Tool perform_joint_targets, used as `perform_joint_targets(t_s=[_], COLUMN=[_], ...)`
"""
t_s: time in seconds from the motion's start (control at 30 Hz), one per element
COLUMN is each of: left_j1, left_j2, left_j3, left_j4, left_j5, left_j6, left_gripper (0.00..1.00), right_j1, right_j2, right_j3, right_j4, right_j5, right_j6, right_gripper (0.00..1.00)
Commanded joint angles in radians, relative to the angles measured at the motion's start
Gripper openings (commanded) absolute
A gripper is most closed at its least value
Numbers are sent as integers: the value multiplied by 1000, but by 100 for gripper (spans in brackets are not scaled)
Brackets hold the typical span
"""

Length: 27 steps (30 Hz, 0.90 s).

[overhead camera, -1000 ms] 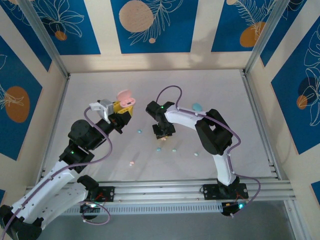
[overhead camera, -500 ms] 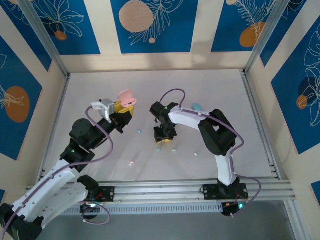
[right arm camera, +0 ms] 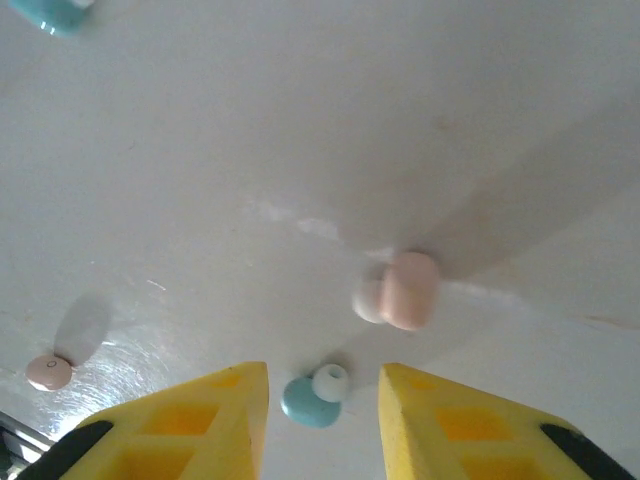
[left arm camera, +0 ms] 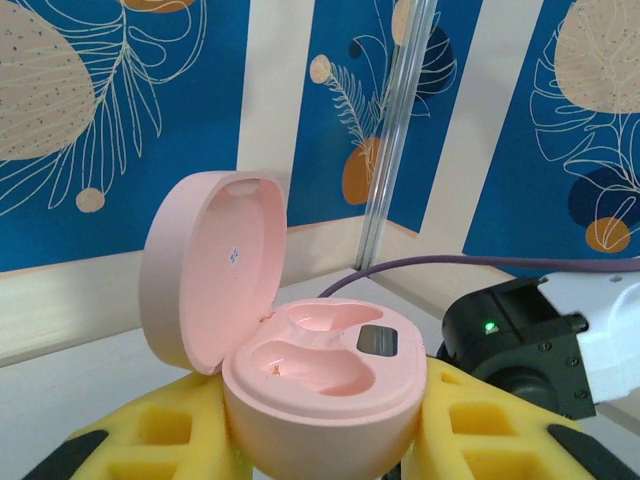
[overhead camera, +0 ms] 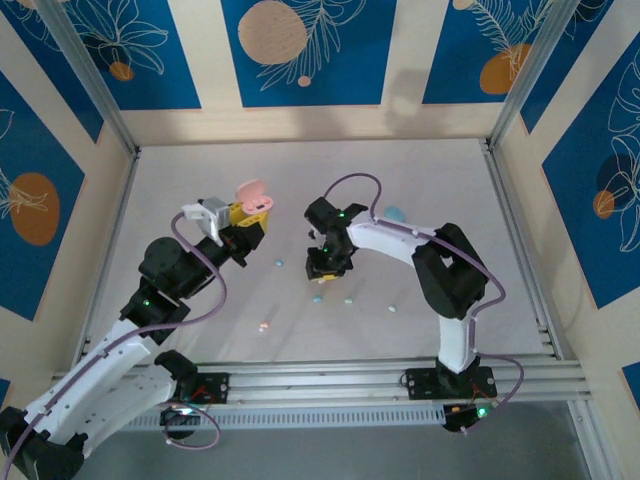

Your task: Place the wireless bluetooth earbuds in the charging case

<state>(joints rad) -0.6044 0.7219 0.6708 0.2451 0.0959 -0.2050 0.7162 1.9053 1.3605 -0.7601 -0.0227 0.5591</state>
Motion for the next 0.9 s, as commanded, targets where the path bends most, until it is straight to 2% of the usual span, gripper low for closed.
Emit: perform_joint_targets(t_s=[0.0,0.4,0.87], left_j1=[-5,-4,-4], left_j2=[-9,-6,4], left_j3=[42,47,52], left_j4=[12,6,13], left_j5=[11,10,18], left_j6=[-16,-12,-14], left_gripper=[28,28,28], right_j1=[-30,-72,-68], right_j2=[-12,48,113], right_j3=[-32,-98,-71], right_j4=[20,156,172], right_j5=[-13,-161,-165], right_j6=[46,110,127], right_gripper=[35,29,26])
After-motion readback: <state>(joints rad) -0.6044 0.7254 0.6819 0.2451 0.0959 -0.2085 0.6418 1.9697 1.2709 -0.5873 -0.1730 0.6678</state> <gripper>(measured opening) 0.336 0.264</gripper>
